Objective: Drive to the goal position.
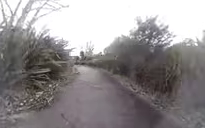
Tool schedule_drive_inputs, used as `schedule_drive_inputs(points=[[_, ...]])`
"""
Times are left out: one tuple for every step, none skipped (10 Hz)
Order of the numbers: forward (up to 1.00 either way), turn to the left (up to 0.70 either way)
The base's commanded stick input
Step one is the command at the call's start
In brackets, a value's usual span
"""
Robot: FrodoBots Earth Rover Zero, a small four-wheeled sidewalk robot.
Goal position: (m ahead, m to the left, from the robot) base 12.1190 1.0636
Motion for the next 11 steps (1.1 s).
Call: schedule_drive_inputs(points=[[0.70, 0.00], [0.70, 0.00], [0.70, 0.00], [0.70, 0.00], [0.70, 0.00], [0.70, 0.00], [0.70, 0.00], [0.70, 0.00], [0.70, 0.00], [0.70, 0.00], [0.70, 0.00]])
